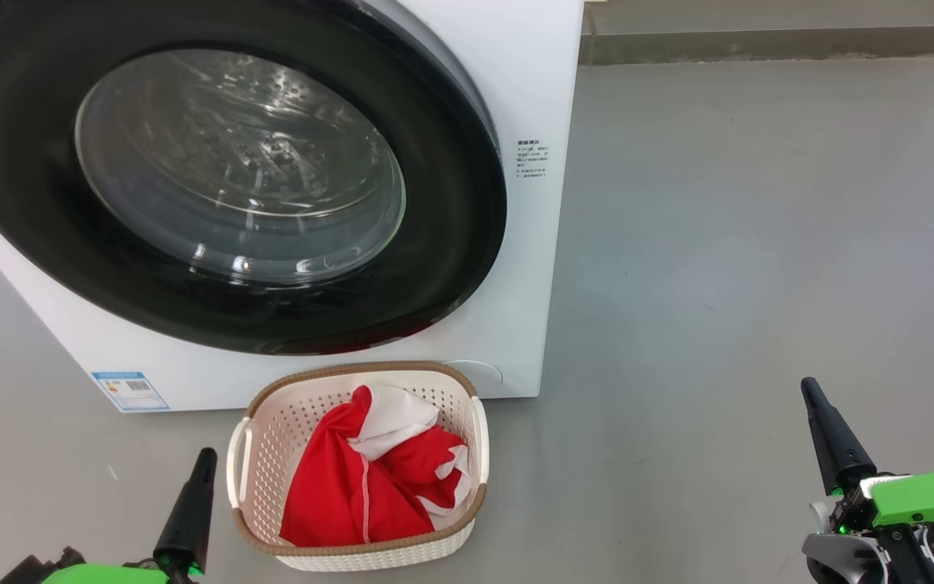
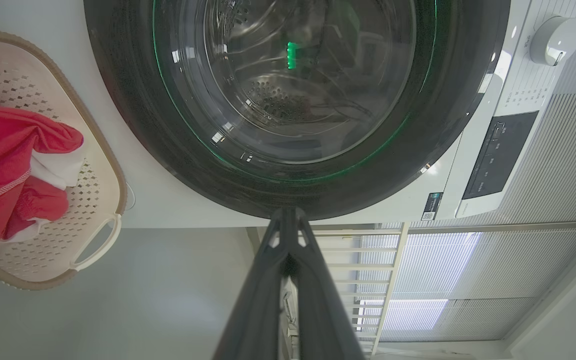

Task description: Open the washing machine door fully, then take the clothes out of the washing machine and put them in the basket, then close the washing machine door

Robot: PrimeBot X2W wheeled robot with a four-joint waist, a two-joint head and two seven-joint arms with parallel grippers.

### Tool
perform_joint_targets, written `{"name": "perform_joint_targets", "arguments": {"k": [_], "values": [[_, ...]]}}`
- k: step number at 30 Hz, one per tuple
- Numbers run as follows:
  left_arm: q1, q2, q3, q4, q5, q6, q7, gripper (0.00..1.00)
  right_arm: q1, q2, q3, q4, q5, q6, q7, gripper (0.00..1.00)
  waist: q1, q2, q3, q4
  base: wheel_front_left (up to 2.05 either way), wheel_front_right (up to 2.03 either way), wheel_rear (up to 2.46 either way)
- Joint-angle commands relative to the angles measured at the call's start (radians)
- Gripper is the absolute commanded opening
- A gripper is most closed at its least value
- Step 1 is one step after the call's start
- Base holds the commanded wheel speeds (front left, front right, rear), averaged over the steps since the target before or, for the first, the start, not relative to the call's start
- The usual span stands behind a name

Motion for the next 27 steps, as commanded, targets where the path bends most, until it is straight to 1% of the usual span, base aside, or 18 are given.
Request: {"name": "perform_joint_targets", "arguments": {"k": [1,27], "values": [[-0.041,0.009,0.036,-0.027,-0.007,-0.007,0.006,0.00,-0.042,-0.005,0.013,-0.029,0.000,-0.001,0.005,0.00,0.0000,0.0000,0.000,0.000,0.00,0.00,0.00],[-0.041,0.009,0.036,-0.027,-0.007,-0.007,0.006,0.00,-0.043,-0.005,0.012,-0.029,-0.001,-0.001,0.006,0.00,0.0000,0.0000,0.000,0.000,0.00,0.00,0.00]]}}
